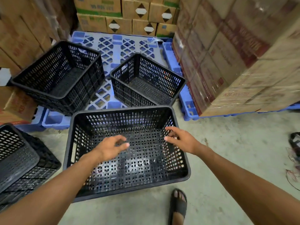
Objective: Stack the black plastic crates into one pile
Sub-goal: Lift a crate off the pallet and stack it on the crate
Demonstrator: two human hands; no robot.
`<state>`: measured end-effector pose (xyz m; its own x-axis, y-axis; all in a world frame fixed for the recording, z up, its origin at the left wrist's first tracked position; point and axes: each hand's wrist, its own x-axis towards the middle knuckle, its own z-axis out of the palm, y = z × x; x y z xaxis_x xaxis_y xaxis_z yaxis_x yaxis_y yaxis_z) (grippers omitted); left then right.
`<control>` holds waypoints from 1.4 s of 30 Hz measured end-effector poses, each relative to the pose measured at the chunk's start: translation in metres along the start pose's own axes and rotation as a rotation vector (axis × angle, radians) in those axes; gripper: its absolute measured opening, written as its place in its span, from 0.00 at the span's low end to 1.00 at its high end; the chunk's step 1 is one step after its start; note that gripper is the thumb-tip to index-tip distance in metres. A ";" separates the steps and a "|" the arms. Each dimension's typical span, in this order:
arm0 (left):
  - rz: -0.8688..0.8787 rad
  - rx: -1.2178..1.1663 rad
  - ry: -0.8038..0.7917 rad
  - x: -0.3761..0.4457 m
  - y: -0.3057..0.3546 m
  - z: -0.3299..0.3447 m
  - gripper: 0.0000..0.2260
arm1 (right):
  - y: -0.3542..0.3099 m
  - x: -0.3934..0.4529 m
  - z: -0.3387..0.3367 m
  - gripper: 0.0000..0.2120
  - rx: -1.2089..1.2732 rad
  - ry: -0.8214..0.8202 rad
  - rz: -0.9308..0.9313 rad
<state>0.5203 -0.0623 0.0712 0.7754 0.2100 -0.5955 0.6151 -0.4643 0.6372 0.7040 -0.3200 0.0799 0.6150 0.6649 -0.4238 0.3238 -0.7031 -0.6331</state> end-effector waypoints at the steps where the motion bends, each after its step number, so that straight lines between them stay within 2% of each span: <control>1: 0.017 -0.035 0.041 0.014 0.012 -0.004 0.19 | 0.002 0.012 -0.009 0.27 0.027 0.045 -0.005; 6: 0.103 -0.256 0.298 0.102 0.073 -0.028 0.11 | 0.035 0.097 -0.049 0.24 0.374 0.308 0.145; 8: 0.081 -0.393 0.387 0.143 0.095 -0.039 0.10 | 0.057 0.136 -0.063 0.25 0.516 0.352 0.232; 10: 0.017 -0.479 0.433 0.187 0.113 -0.047 0.12 | 0.084 0.167 -0.075 0.28 0.610 0.306 0.344; 12: -0.077 -0.480 0.439 0.222 0.123 -0.049 0.15 | 0.105 0.186 -0.083 0.32 0.674 0.183 0.436; 16: -0.308 -0.492 0.366 0.294 0.131 -0.039 0.24 | 0.141 0.240 -0.100 0.43 0.744 -0.019 0.530; 20: -0.469 -0.695 0.287 0.353 0.122 -0.019 0.17 | 0.160 0.298 -0.103 0.49 0.892 -0.095 0.579; 22: -0.530 -0.750 0.317 0.378 0.118 -0.012 0.12 | 0.166 0.322 -0.100 0.45 0.906 -0.123 0.578; 23: -0.545 -0.759 0.331 0.389 0.116 -0.009 0.14 | 0.169 0.332 -0.097 0.42 0.911 -0.133 0.581; 25: -0.558 -0.760 0.390 0.414 0.110 -0.003 0.25 | 0.177 0.352 -0.088 0.39 0.920 -0.152 0.607; 28: -0.586 -0.817 0.492 0.433 0.106 0.002 0.28 | 0.185 0.371 -0.077 0.34 0.972 -0.179 0.685; 31: -0.585 -0.914 0.528 0.438 0.101 0.005 0.24 | 0.185 0.376 -0.073 0.20 0.997 -0.185 0.682; 32: -0.560 -0.965 0.581 0.438 0.101 0.006 0.24 | 0.183 0.375 -0.072 0.15 0.997 -0.155 0.667; 34: -0.509 -1.019 0.678 0.433 0.108 0.005 0.24 | 0.176 0.372 -0.075 0.12 1.012 -0.077 0.646; 39: -0.379 -1.011 0.654 0.404 0.139 0.000 0.23 | 0.153 0.346 -0.103 0.05 1.062 0.053 0.592; 42: -0.337 -0.985 0.642 0.377 0.161 -0.013 0.20 | 0.134 0.326 -0.128 0.06 1.028 0.138 0.515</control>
<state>0.9136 -0.0463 -0.0441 0.3148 0.7099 -0.6301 0.4275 0.4866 0.7619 1.0399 -0.2293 -0.0598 0.5980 0.2815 -0.7504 -0.6862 -0.3039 -0.6609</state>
